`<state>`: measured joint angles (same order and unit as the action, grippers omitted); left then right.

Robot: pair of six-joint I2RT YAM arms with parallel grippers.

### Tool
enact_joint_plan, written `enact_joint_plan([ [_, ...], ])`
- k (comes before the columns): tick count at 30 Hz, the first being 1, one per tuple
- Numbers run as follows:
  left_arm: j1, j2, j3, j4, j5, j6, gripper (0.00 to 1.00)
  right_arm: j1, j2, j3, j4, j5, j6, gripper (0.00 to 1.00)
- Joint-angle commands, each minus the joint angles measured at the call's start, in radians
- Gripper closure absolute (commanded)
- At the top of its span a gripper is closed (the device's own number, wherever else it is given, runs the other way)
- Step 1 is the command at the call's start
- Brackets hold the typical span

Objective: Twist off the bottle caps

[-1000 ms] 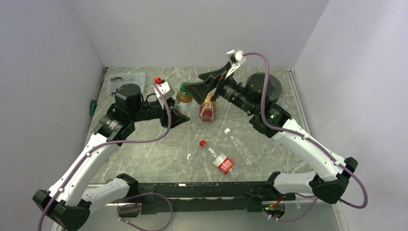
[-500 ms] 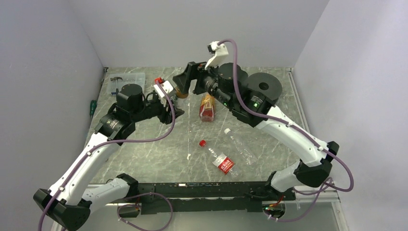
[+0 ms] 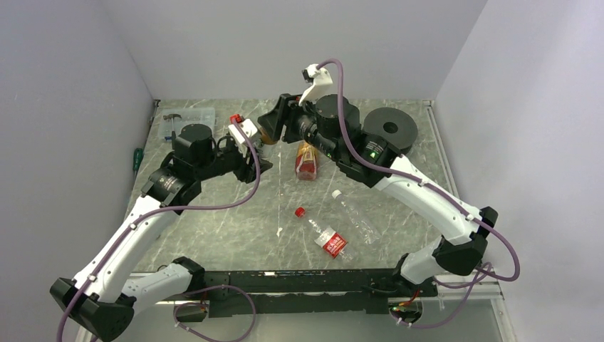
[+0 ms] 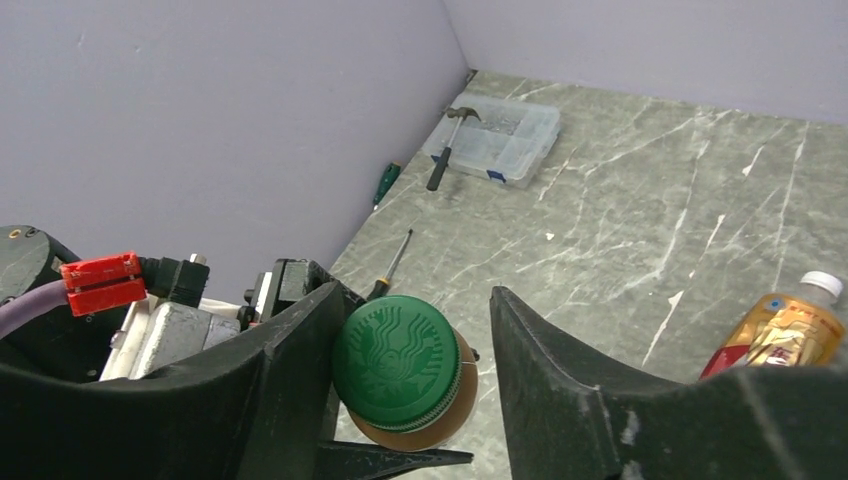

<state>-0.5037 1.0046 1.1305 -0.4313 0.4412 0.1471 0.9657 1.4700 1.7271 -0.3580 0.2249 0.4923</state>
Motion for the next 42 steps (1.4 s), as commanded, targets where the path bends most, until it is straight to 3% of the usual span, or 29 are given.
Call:
enact_joint_plan([
  [1,0.002,-0.003,0.015,0.04,-0.007,0.013,1.0,-0.001,0.011,0.022,0.025,-0.01,0.018,0.46],
  [8,0.002,-0.006,0.022,0.049,0.019,-0.015,1.0,-0.001,0.004,0.015,0.028,-0.015,0.006,0.77],
  [13,0.003,-0.013,0.043,0.06,0.129,-0.052,1.0,-0.013,-0.044,-0.036,0.081,-0.08,-0.052,0.87],
  [18,0.004,-0.018,0.066,0.064,0.354,-0.105,1.0,-0.075,-0.155,-0.197,0.255,-0.319,-0.105,0.93],
  [24,0.005,-0.018,0.053,0.118,0.591,-0.219,1.0,-0.19,-0.268,-0.382,0.514,-0.694,-0.043,0.97],
  [28,0.005,-0.017,0.044,0.146,0.661,-0.249,1.0,-0.2,-0.27,-0.378,0.524,-0.78,-0.056,0.97],
  [33,0.005,-0.012,0.053,0.121,0.639,-0.217,1.0,-0.2,-0.26,-0.351,0.456,-0.775,-0.088,0.95],
  [34,0.005,-0.011,0.056,0.104,0.624,-0.199,1.0,-0.2,-0.258,-0.344,0.435,-0.756,-0.096,0.94],
  [35,0.005,-0.011,0.057,0.093,0.6,-0.182,1.0,-0.2,-0.257,-0.334,0.412,-0.726,-0.105,0.86],
  [37,0.005,-0.011,0.058,0.061,0.53,-0.12,1.0,-0.2,-0.249,-0.306,0.366,-0.643,-0.121,0.39],
  [38,0.005,-0.013,0.057,0.046,0.485,-0.092,1.0,-0.2,-0.243,-0.288,0.318,-0.569,-0.121,0.21],
  [40,0.005,-0.012,0.052,0.021,0.385,-0.038,1.0,-0.198,-0.227,-0.246,0.257,-0.459,-0.112,0.09],
  [42,0.005,-0.012,0.043,0.006,0.28,0.007,1.0,-0.188,-0.207,-0.204,0.201,-0.344,-0.09,0.03],
])
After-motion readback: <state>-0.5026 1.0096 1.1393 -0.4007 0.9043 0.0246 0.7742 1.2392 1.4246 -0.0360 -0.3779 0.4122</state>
